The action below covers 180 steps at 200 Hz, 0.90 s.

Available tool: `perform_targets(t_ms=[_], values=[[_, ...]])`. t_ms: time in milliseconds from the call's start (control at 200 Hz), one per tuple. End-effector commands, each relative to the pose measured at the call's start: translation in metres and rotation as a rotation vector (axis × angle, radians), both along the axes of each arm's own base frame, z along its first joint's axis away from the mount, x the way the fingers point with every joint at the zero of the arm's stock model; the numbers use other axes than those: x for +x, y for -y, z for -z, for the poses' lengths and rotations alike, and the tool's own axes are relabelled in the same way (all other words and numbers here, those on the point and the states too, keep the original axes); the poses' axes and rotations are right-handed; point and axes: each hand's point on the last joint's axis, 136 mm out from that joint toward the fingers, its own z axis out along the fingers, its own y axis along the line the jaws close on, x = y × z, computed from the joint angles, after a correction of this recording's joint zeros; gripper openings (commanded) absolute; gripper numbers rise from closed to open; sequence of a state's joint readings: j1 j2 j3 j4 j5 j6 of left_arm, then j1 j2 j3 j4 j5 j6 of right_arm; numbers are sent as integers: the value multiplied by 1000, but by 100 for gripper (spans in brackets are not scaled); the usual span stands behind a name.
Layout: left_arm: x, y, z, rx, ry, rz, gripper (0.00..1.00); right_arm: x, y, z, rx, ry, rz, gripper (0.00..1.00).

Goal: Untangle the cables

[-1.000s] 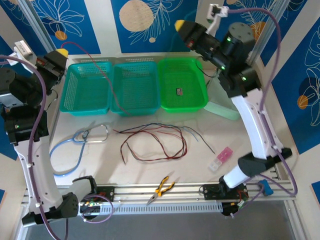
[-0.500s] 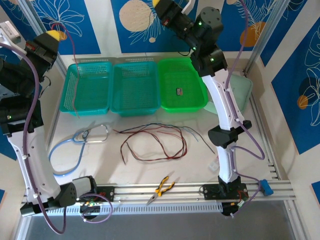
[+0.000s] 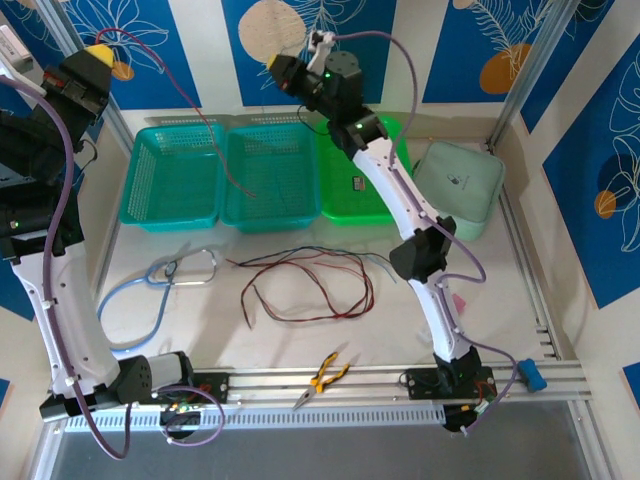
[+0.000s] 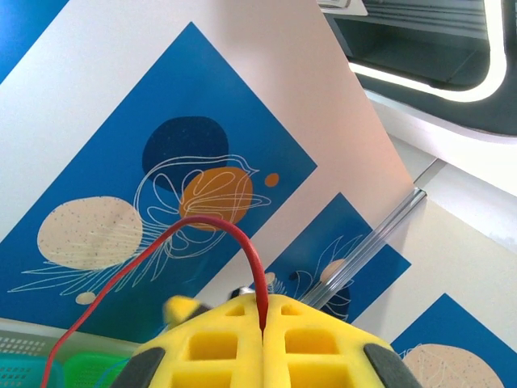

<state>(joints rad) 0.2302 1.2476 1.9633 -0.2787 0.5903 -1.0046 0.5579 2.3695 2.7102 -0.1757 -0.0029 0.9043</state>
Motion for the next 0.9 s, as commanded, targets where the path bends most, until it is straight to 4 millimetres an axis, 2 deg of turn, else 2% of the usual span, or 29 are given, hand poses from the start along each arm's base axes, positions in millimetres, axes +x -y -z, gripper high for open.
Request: perform_targets(t_ms=[0, 80, 185, 375, 500, 655, 695, 825, 895], values=[[-12, -1, -24, 33, 91, -23, 0, 10, -4, 66, -143, -156, 45, 0], [-12, 0, -29, 40, 106, -18, 0, 6, -3, 124, -267, -310, 56, 0], [-9, -2, -37, 39, 127, -21, 0, -11, -13, 185, -401, -427, 5, 0], [3, -7, -37, 16, 126, -30, 0, -43, -24, 262, -617, -542, -32, 0], [5, -10, -29, 26, 110, -52, 0, -53, -25, 307, -651, -645, -58, 0], [10, -12, -17, 26, 88, -61, 0, -55, -28, 341, -683, -710, -95, 0], [11, -12, -15, 25, 83, -60, 0, -54, -28, 346, -689, -719, -106, 3], [12, -13, -12, 30, 75, -65, 0, -56, -24, 354, -691, -763, -118, 12], [13, -13, -10, 34, 69, -66, 0, -57, -22, 349, -670, -775, -126, 20]])
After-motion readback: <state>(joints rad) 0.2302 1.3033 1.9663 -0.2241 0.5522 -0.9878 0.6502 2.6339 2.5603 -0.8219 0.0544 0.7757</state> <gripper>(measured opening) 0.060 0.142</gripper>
